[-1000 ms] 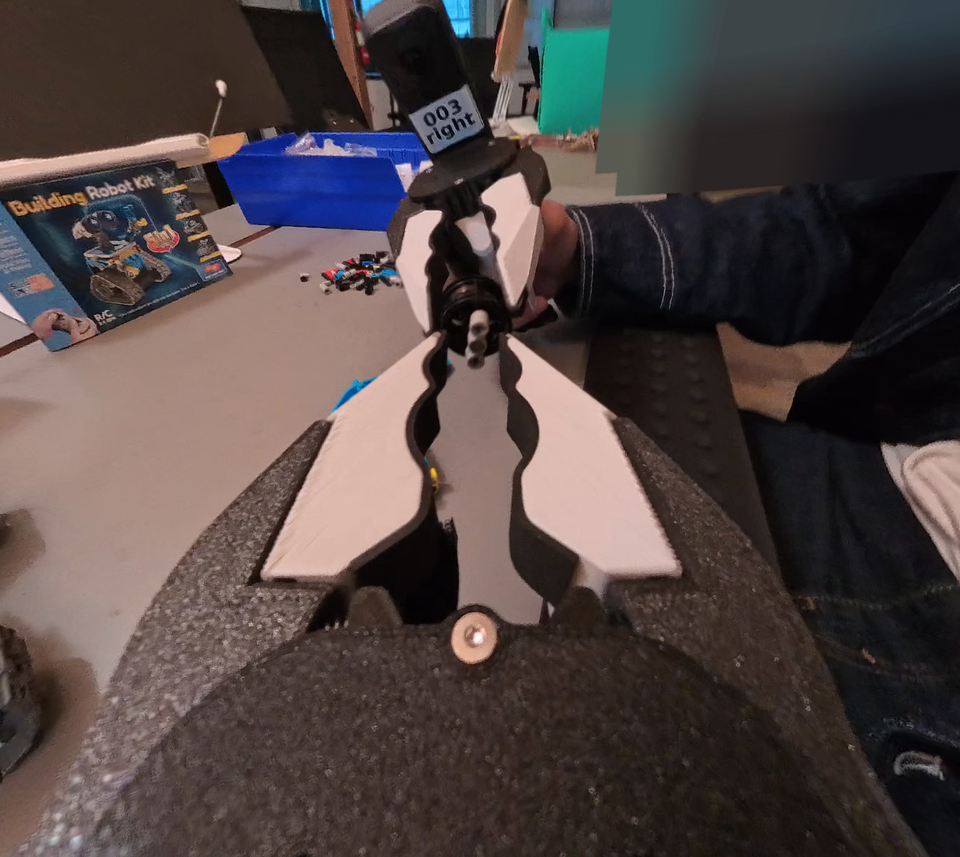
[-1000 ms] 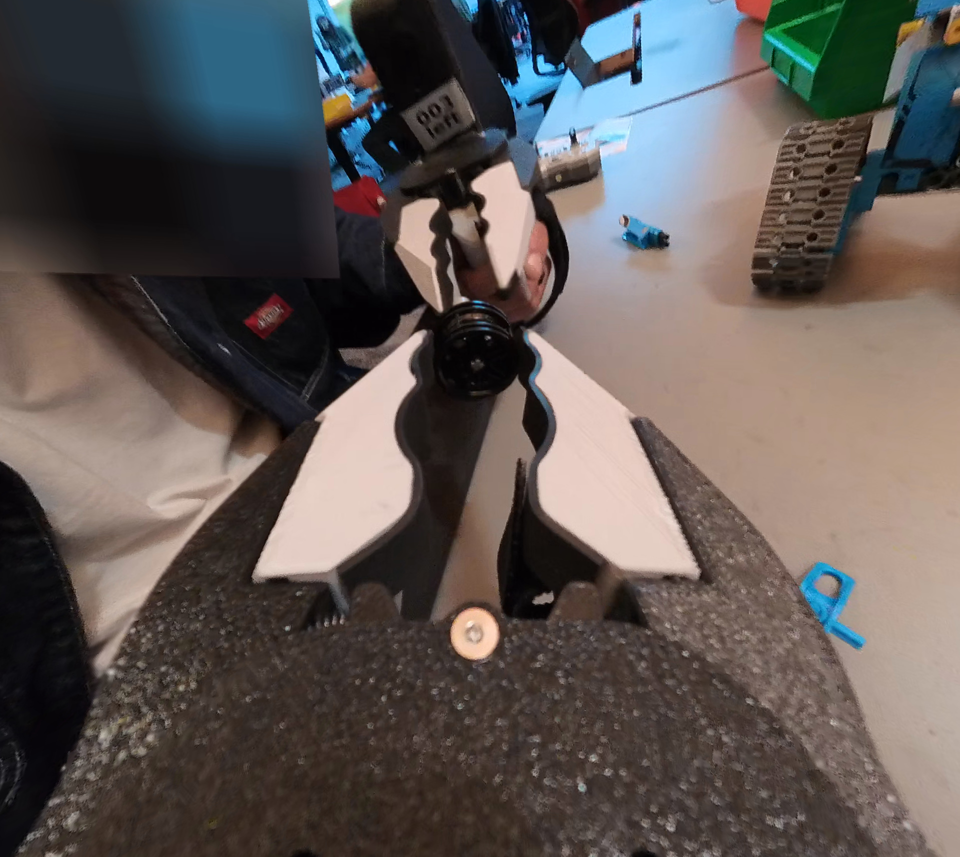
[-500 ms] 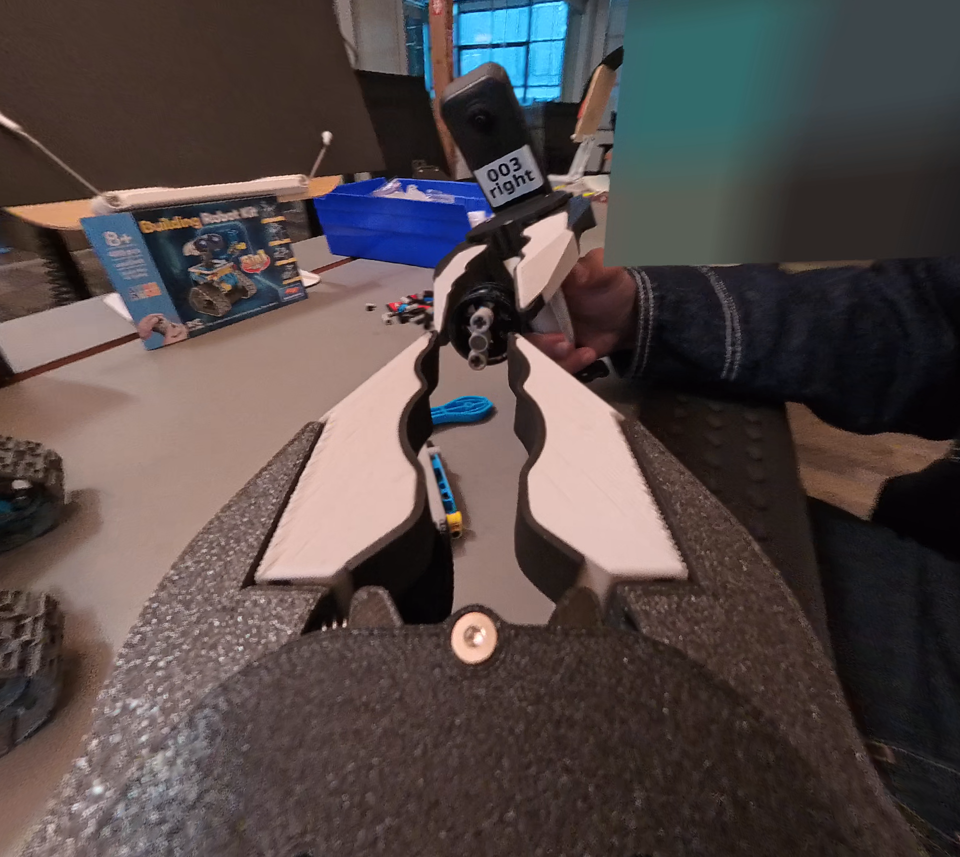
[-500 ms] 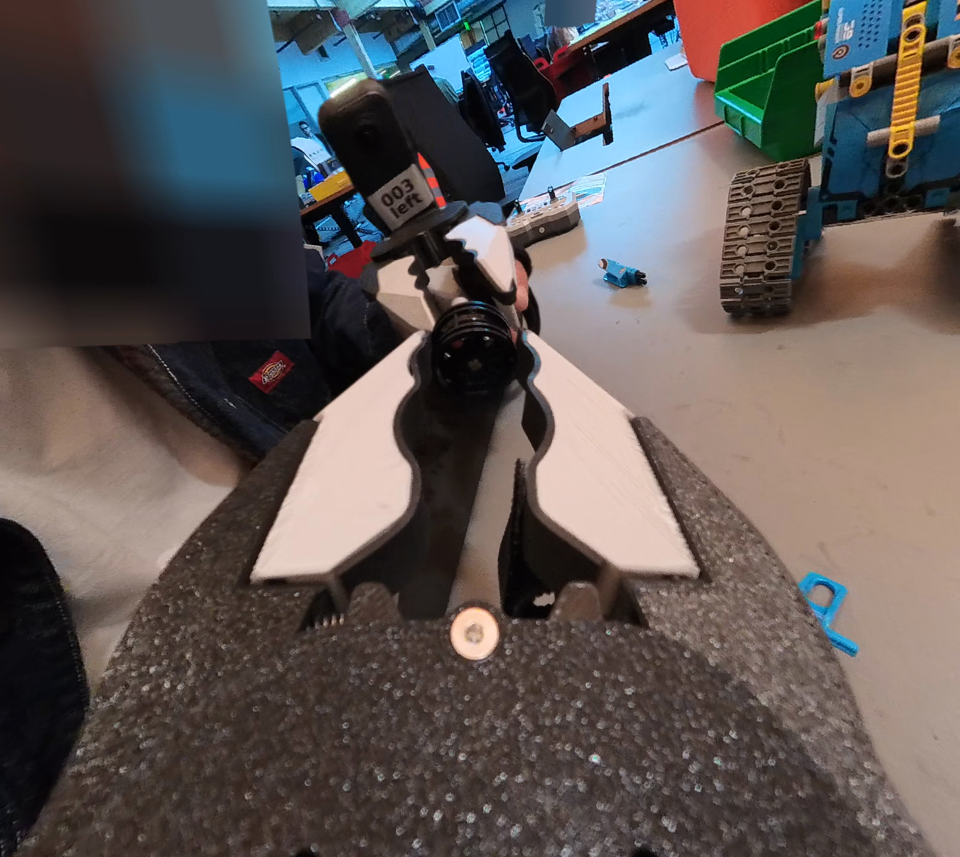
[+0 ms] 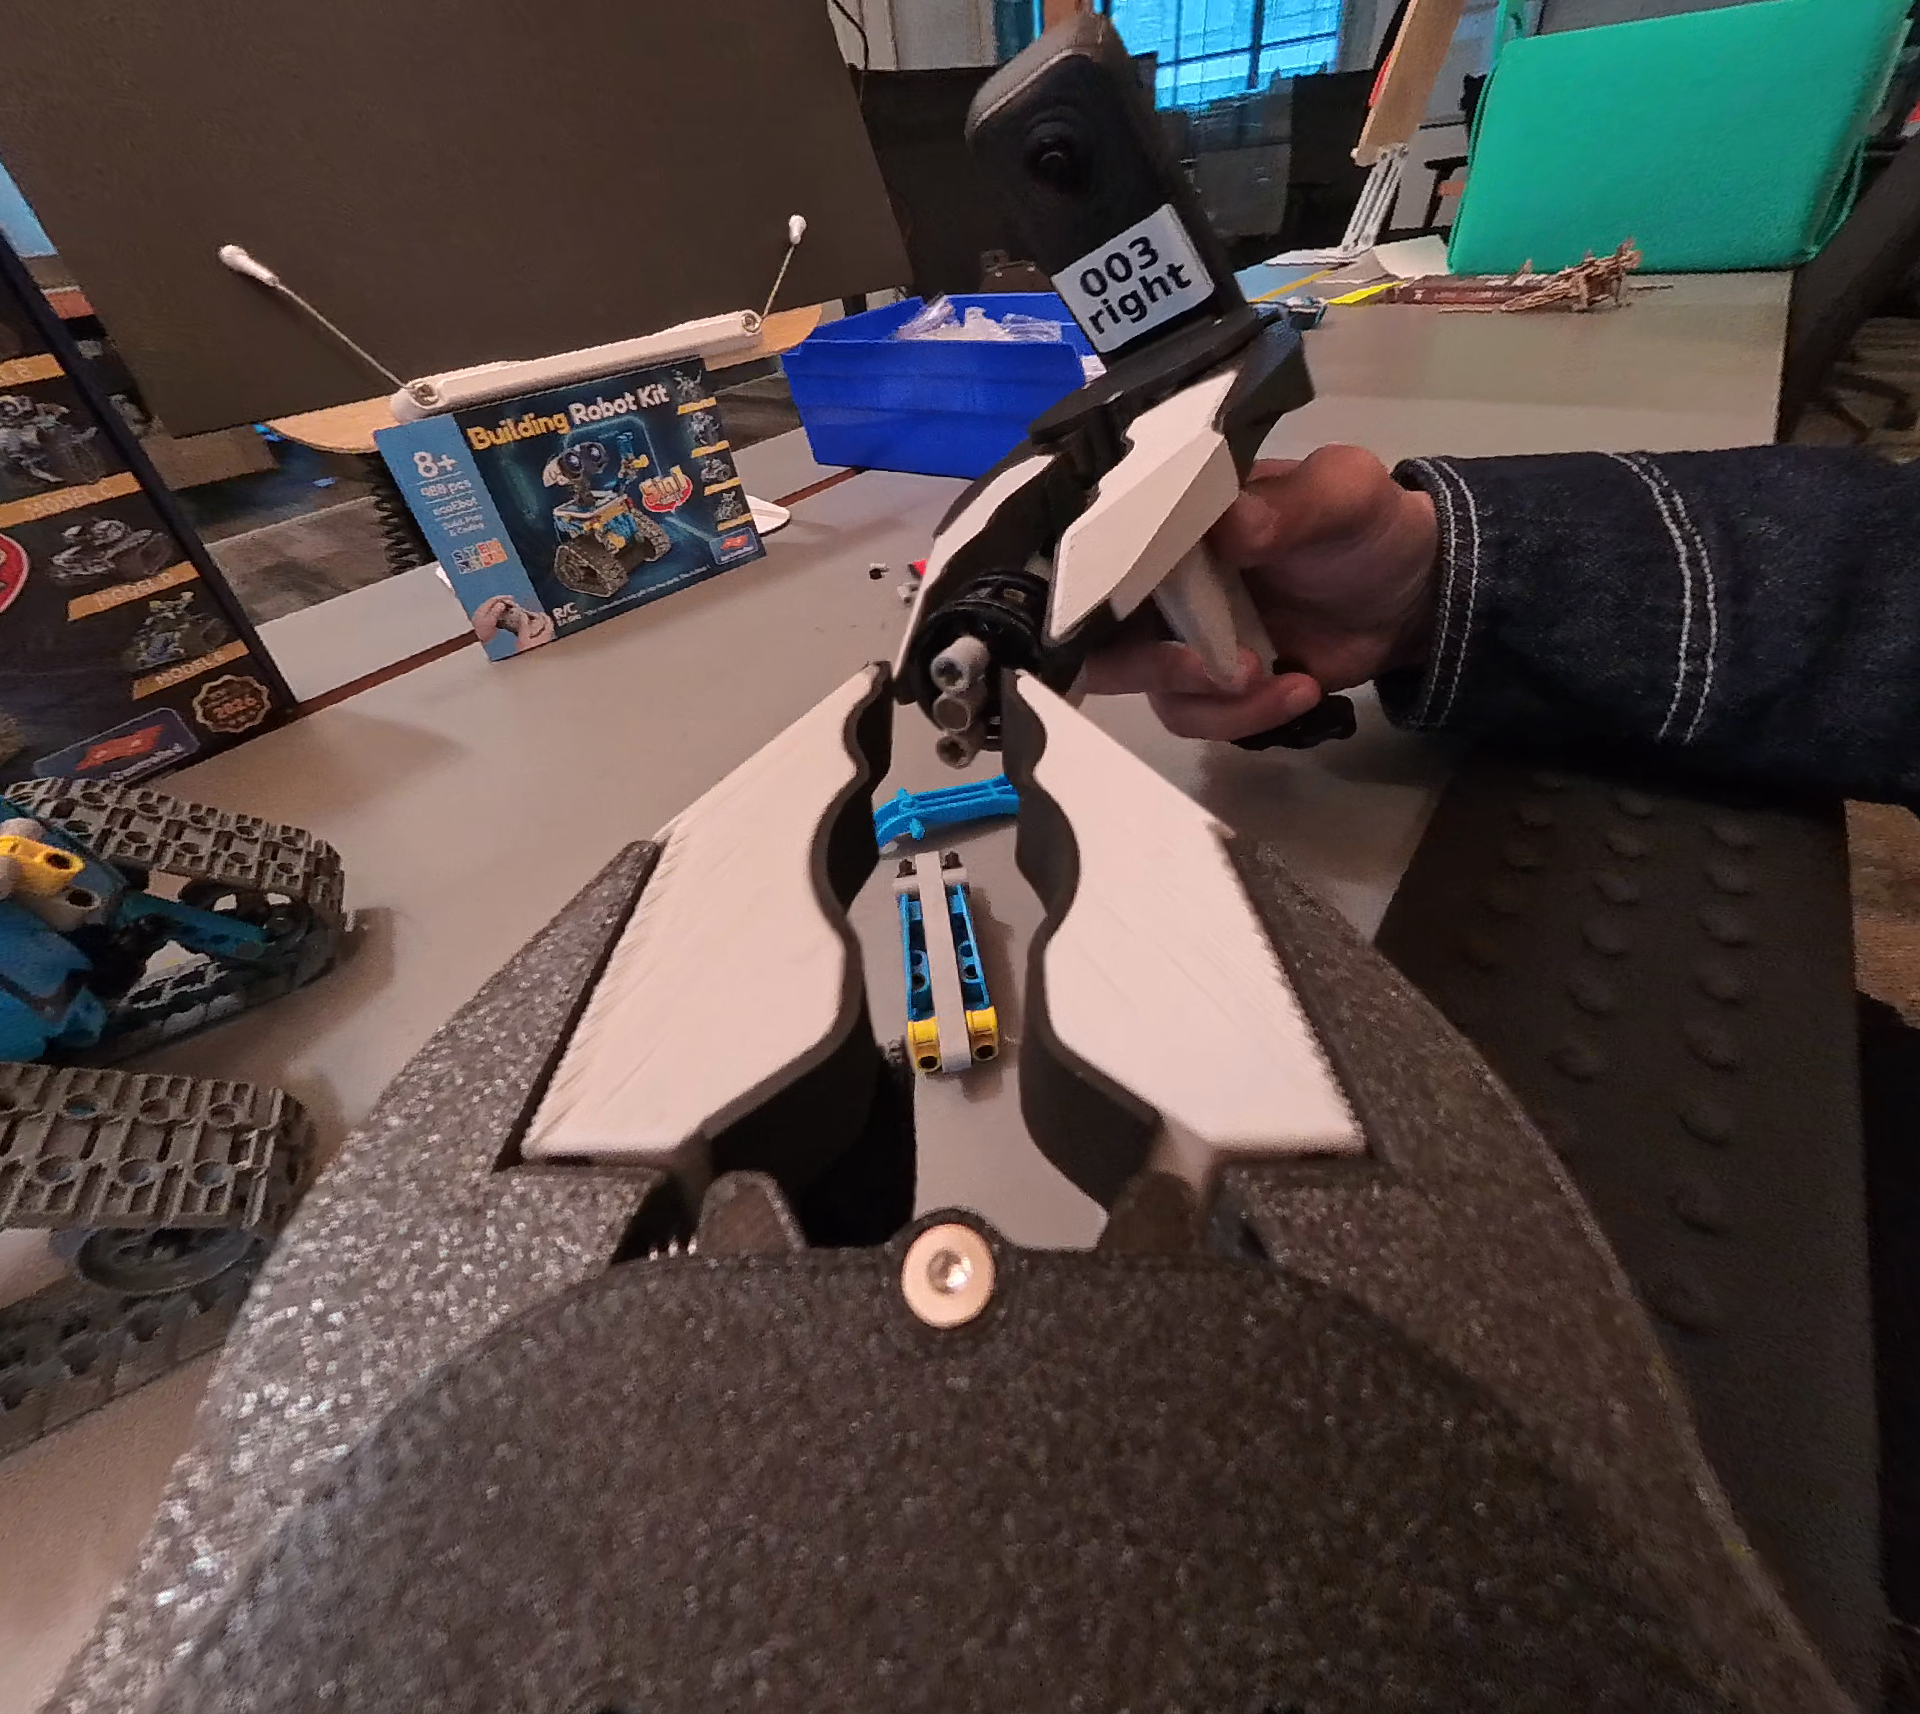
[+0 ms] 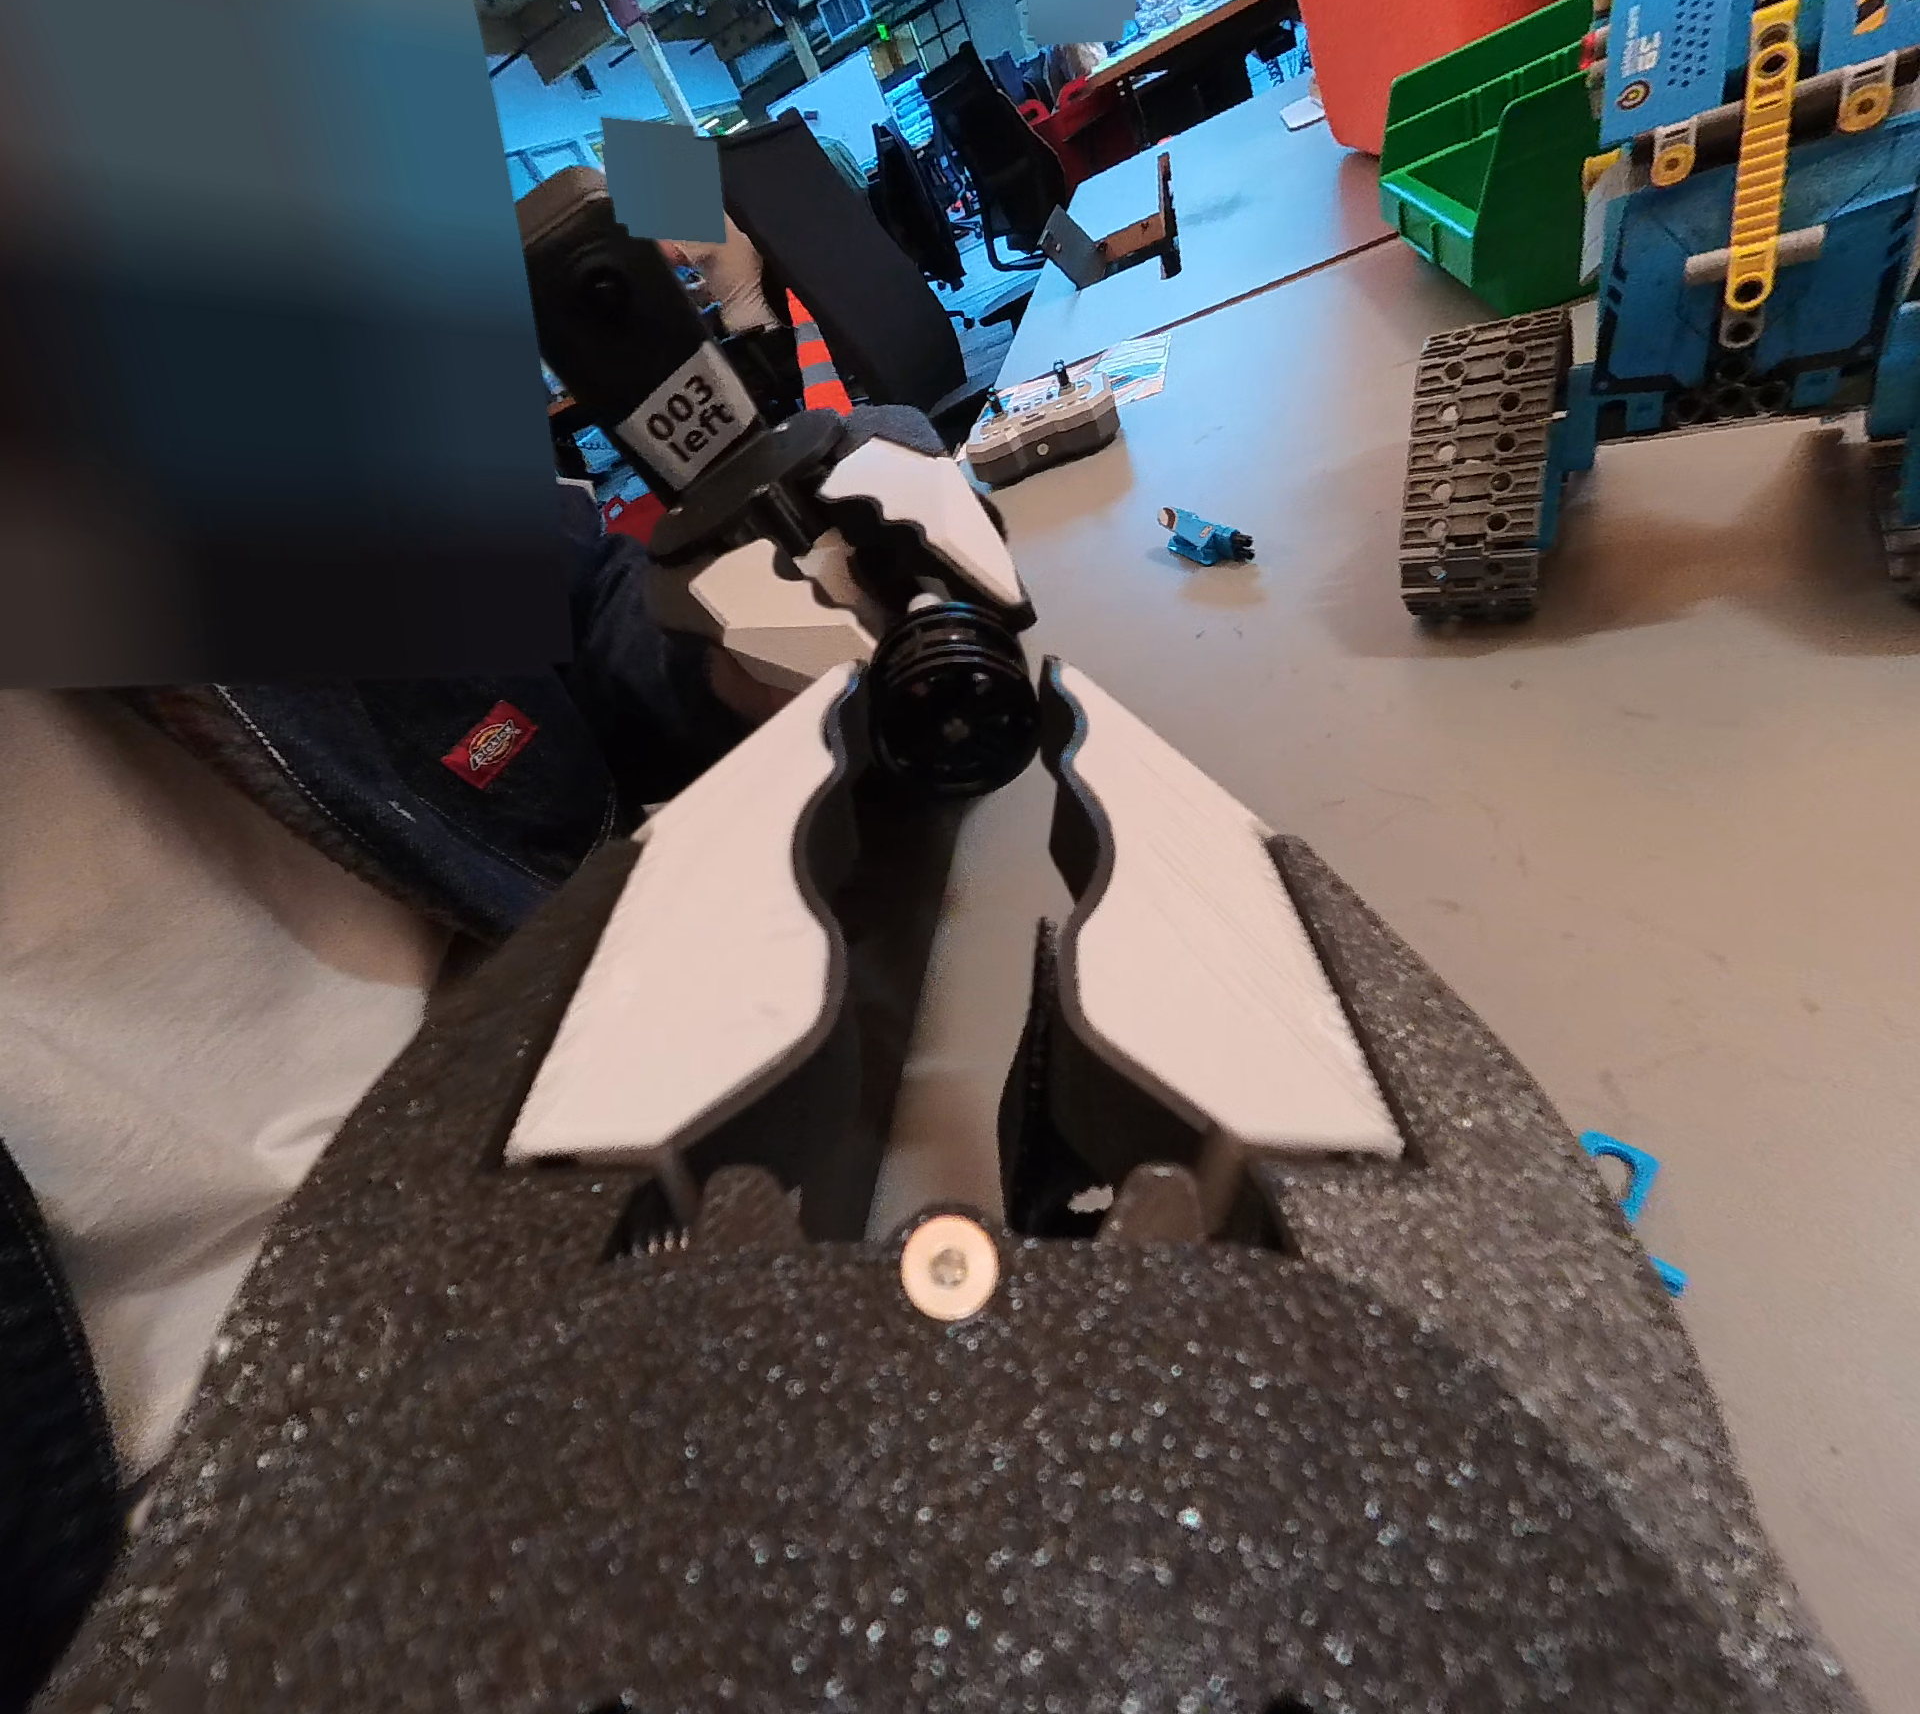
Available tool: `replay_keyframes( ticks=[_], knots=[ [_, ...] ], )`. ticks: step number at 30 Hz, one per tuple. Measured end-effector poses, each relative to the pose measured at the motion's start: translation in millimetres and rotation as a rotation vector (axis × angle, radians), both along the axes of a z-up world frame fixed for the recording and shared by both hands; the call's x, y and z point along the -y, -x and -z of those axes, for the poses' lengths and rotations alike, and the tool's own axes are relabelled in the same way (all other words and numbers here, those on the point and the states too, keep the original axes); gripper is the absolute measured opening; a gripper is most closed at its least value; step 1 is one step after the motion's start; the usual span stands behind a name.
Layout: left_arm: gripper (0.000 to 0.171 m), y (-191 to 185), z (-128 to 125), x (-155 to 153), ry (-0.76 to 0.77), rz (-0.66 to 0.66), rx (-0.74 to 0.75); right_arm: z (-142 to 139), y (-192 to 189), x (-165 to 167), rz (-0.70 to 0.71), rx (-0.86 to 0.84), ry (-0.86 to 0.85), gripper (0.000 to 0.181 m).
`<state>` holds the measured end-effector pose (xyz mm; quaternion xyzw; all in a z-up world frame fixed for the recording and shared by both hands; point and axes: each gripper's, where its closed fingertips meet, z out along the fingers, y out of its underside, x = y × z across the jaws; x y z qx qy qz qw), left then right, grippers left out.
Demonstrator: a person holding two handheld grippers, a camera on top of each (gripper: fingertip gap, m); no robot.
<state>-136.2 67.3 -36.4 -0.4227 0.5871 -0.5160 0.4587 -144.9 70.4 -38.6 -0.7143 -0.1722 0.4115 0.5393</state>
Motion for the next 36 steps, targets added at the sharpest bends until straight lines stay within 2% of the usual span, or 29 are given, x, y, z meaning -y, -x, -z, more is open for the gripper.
replay_keyframes(
  ticks=[3,9,17,22,28,33,36],
  knots=[
    [0.012,-0.2,0.2,-1.0,-0.053,-0.058,0.007,0.3,-1.5,-3.1,0.033,0.03,-0.015,0.031],
    [0.01,-0.3,1.3,-3.5,-0.106,-0.137,-0.009,2.8,-2.9,-4.3,0.057,0.076,-0.011,0.03],
    [0.004,-2.4,6.7,-14.9,-0.066,-0.224,-0.058,15.0,-6.9,-11.9,0.122,0.159,0.018,0.03],
    [0.004,-2.9,7.3,-15.4,-0.062,-0.224,-0.059,14.7,-8.7,-12.8,0.141,0.162,0.016,0.03],
    [0.005,-5.0,7.6,-9.7,-0.022,-0.147,-0.059,12.7,-11.2,-9.7,0.12,0.119,0.027,0.03],
    [0.014,-1.0,7.5,-4.6,0.026,0.003,-0.061,6.5,-7.5,-2.1,0.048,0.027,0.054,0.03],
    [0.017,5.5,6.8,1.2,0.064,0.136,-0.064,6.4,-2.4,4.6,-0.017,-0.01,0.086,0.03]
  ],
)
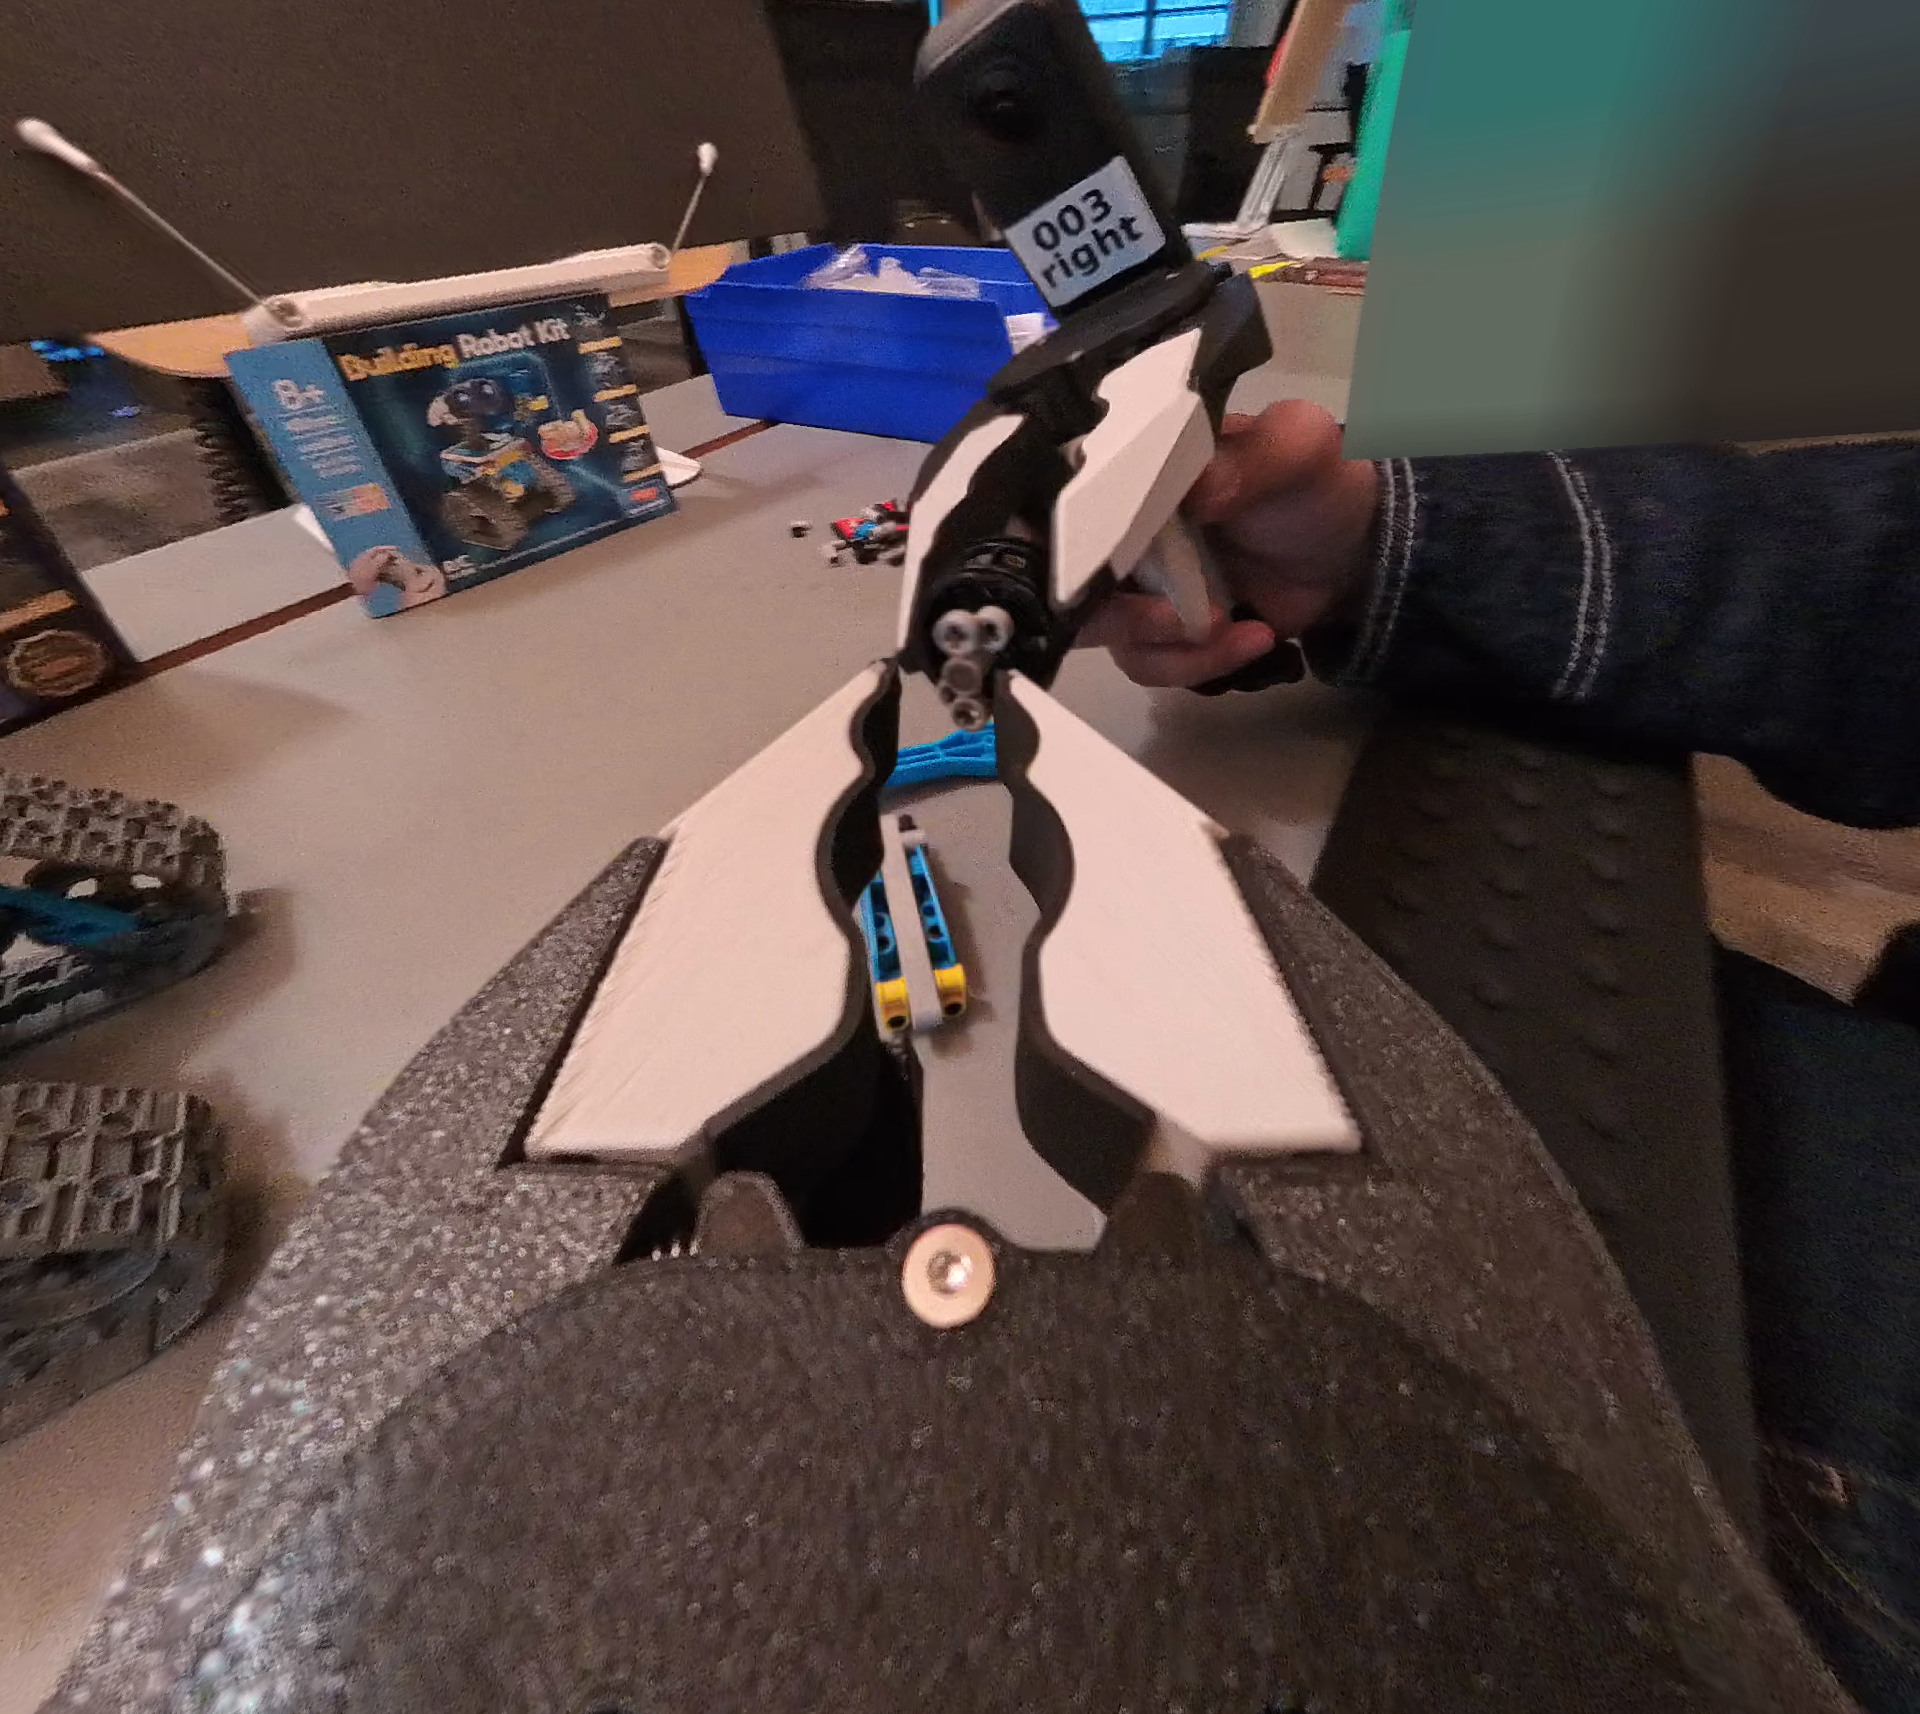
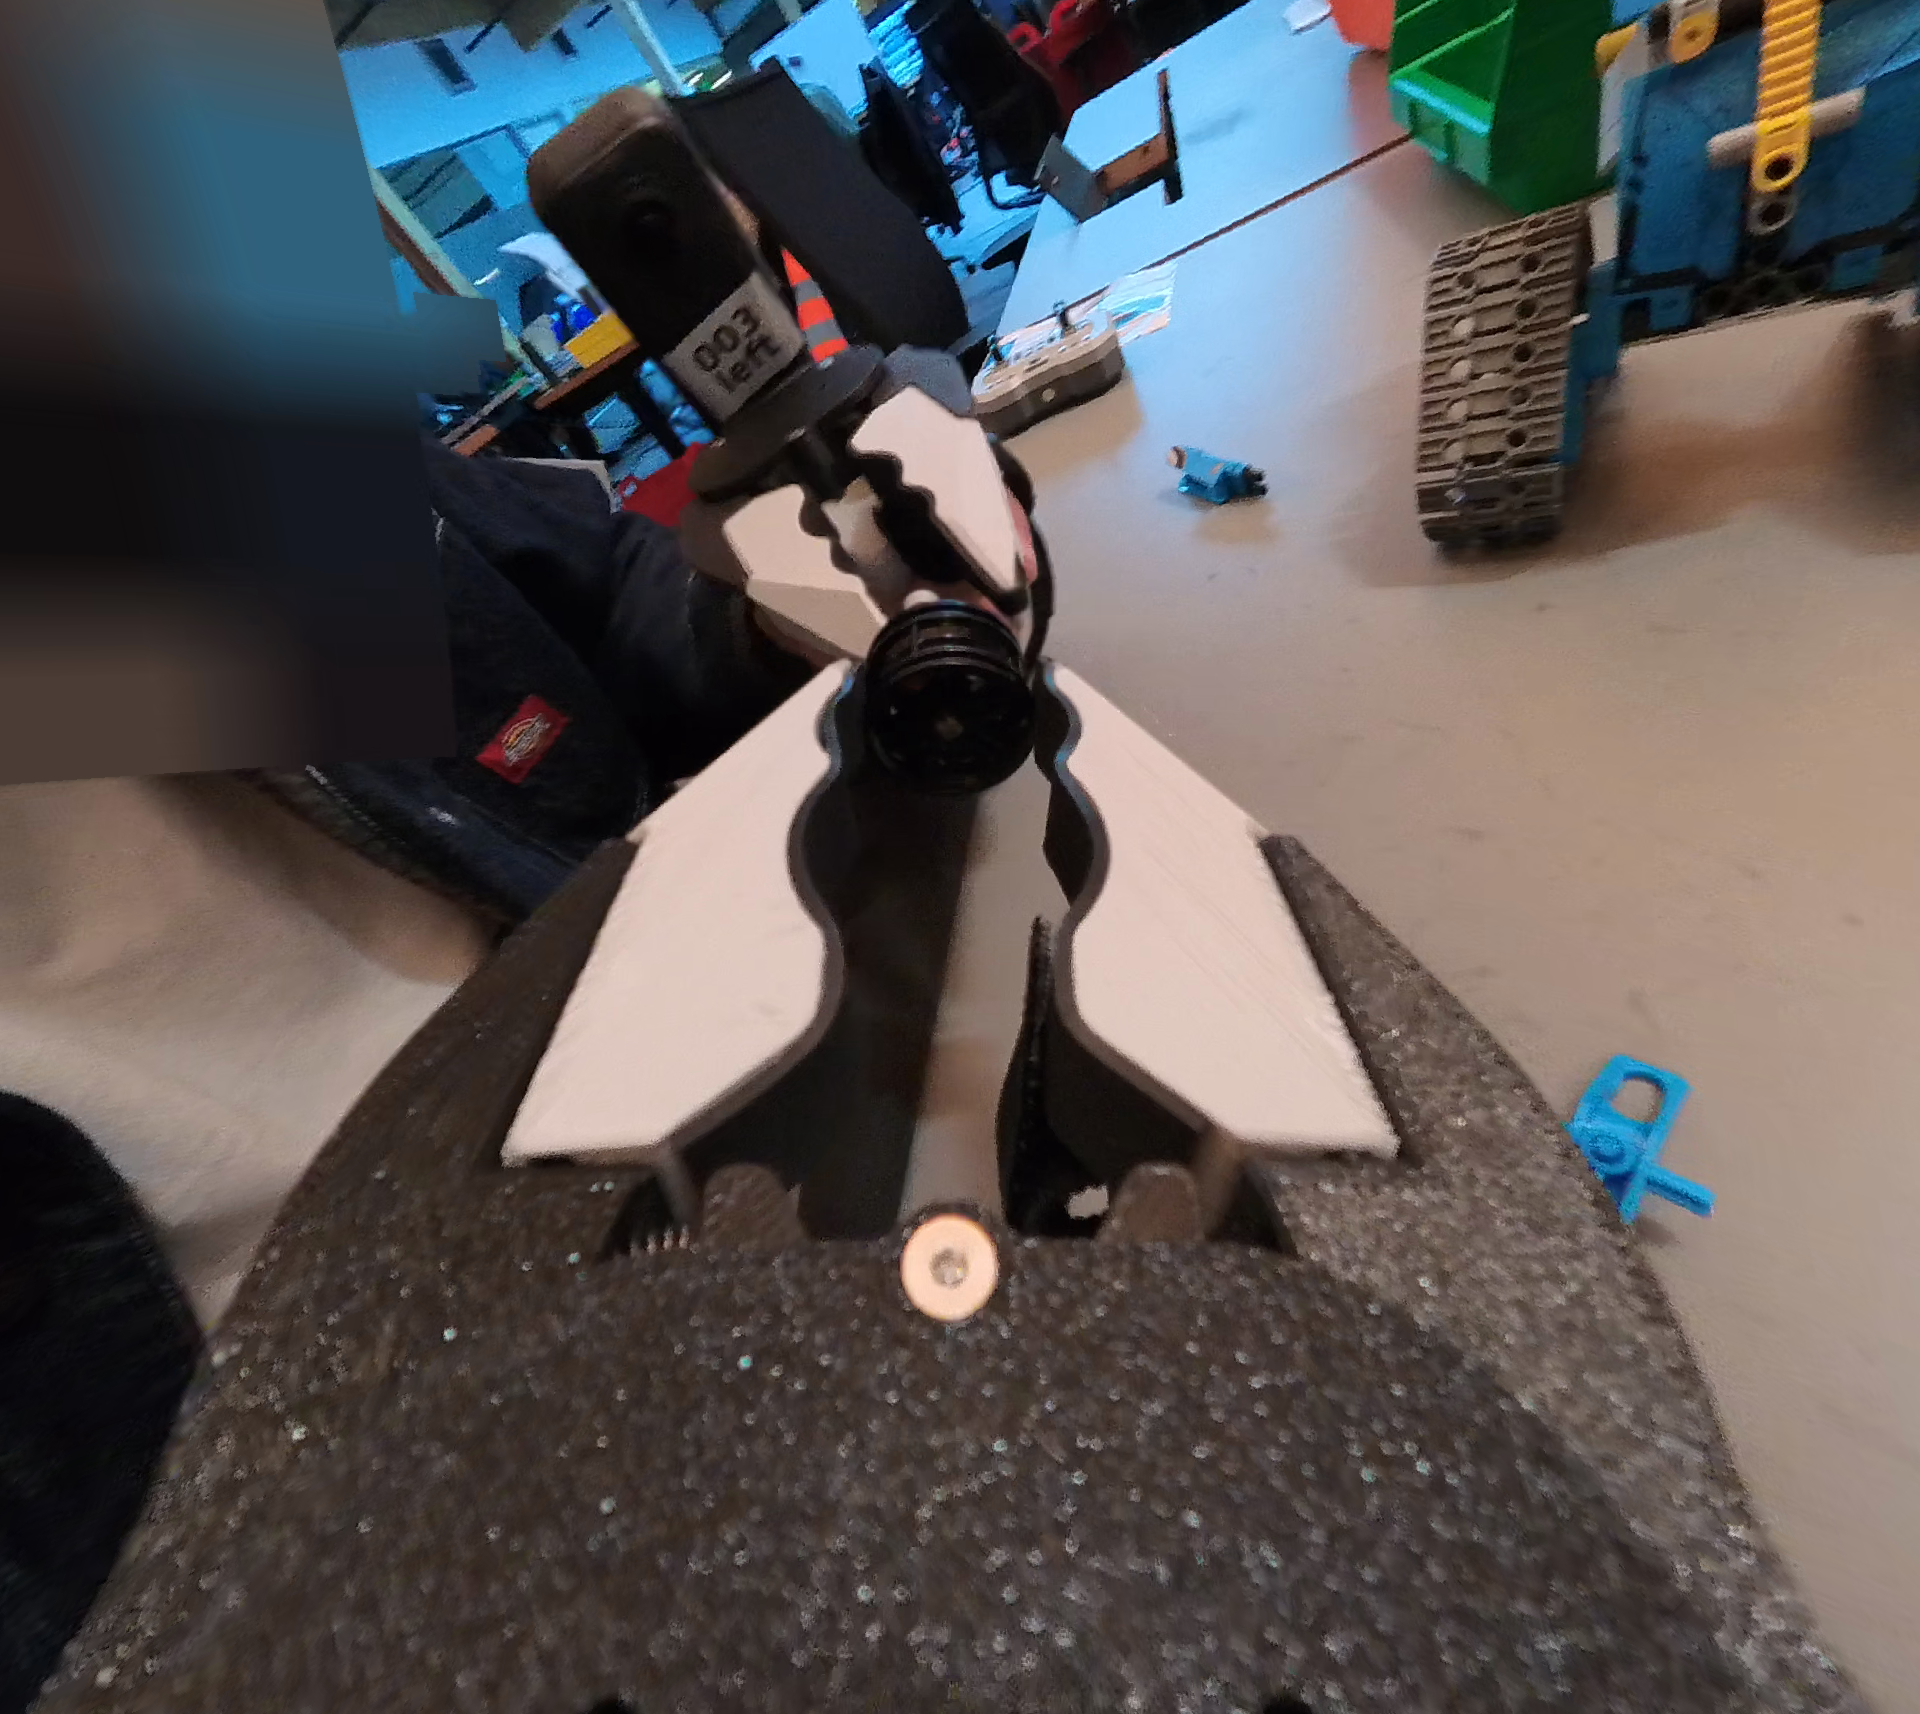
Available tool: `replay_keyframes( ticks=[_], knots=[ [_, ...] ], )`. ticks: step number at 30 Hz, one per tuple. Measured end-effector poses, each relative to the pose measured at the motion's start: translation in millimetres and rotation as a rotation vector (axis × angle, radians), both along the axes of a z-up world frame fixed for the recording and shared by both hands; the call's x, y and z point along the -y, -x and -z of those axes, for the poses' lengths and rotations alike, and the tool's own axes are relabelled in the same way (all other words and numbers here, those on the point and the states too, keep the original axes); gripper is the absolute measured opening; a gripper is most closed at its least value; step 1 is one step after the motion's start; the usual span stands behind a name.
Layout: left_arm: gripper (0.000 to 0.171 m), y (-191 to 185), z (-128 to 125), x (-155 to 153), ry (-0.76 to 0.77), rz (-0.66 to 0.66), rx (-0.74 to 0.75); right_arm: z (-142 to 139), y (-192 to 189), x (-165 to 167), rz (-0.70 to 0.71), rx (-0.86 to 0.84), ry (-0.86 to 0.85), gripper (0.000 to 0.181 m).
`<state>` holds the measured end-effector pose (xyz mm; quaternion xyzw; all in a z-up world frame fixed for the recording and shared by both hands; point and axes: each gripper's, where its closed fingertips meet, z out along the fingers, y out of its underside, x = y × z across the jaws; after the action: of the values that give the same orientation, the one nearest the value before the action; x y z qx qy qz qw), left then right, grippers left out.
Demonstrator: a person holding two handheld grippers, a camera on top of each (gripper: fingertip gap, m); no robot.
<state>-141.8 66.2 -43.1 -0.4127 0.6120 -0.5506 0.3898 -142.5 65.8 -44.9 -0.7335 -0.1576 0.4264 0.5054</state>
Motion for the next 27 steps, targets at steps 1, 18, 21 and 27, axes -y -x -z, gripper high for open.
replay_keyframes(
  ticks=[1,18,21,27],
  knots=[
    [0.017,3.7,0.3,4.0,-0.005,0.05,0.002,1.4,1.7,0.8,-0.01,0.002,0.007,0.03],
    [0.006,10.9,8.5,16.4,-0.059,0.159,-0.02,7.8,13.3,8.4,-0.077,0.059,0.017,0.031],
    [0.006,11.8,9.0,19.0,-0.08,0.162,-0.008,7.3,13.6,10.6,-0.087,0.05,0.021,0.03],
    [0.006,13.3,3.9,16.0,-0.038,0.164,0.011,0.1,8.5,11.4,-0.078,0.011,0.011,0.03]
  ],
)
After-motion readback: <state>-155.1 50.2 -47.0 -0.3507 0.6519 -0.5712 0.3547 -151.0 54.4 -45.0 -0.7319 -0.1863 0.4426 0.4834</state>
